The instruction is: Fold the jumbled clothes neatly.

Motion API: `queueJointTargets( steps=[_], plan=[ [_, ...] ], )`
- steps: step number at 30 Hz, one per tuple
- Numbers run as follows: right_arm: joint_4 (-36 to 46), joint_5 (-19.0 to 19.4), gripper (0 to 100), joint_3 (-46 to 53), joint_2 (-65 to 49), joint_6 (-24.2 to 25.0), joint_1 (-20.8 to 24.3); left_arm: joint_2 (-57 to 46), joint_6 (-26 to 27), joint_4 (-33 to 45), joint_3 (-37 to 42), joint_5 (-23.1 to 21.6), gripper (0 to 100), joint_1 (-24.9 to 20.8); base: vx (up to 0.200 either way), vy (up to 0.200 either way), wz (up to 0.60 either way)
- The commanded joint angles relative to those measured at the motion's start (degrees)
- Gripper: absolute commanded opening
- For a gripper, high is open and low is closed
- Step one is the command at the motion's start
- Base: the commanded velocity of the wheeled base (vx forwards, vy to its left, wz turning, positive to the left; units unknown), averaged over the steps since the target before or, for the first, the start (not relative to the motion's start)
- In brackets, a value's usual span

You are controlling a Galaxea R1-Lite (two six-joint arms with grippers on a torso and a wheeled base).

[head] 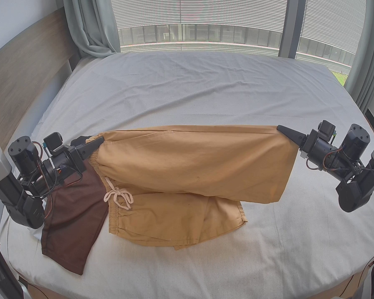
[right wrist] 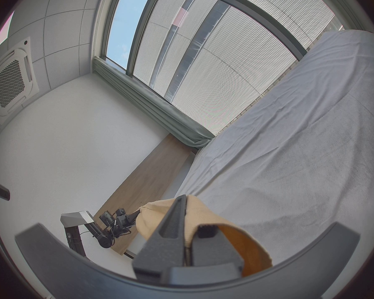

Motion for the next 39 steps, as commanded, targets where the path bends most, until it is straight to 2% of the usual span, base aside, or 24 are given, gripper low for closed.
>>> queueJointTargets(
  steps=[1, 9, 14, 26, 33, 39],
  plan=[
    [0.12, 0.01, 0, -3.44, 4.31, 0.29, -0.22, 2.91, -0.43, -0.05, -1.94, 1.45, 0, -0.52, 0.000, 0.000, 0.00],
    [0.21, 0.01, 0, -8.72, 8.26, 0.38, 0.48, 4.58, -2.27, -0.05, -5.80, 4.08, 0, -1.40, 0.000, 0.000, 0.00],
    [0.12, 0.01, 0, -11.00, 10.11, 2.05, 0.66, 6.16, -5.61, -0.05, -7.47, 4.44, 0, -2.19, 0.000, 0.000, 0.00],
    [0.04, -0.16, 0, -15.31, 15.12, 2.84, 0.75, 11.44, -5.52, -0.14, -12.57, 4.96, 0, -2.46, 0.000, 0.000, 0.00],
    [0.12, -0.16, 0, -19.09, 17.40, 2.84, 0.57, 14.60, -5.70, -0.14, -16.53, 7.60, 0, -2.02, 0.000, 0.000, 0.00],
    [0.04, -0.34, 0, -25.24, 21.80, 6.36, 0.31, 17.68, -5.79, -0.05, -20.74, 10.41, 0, -2.19, 0.000, 0.000, 0.00]
  ],
)
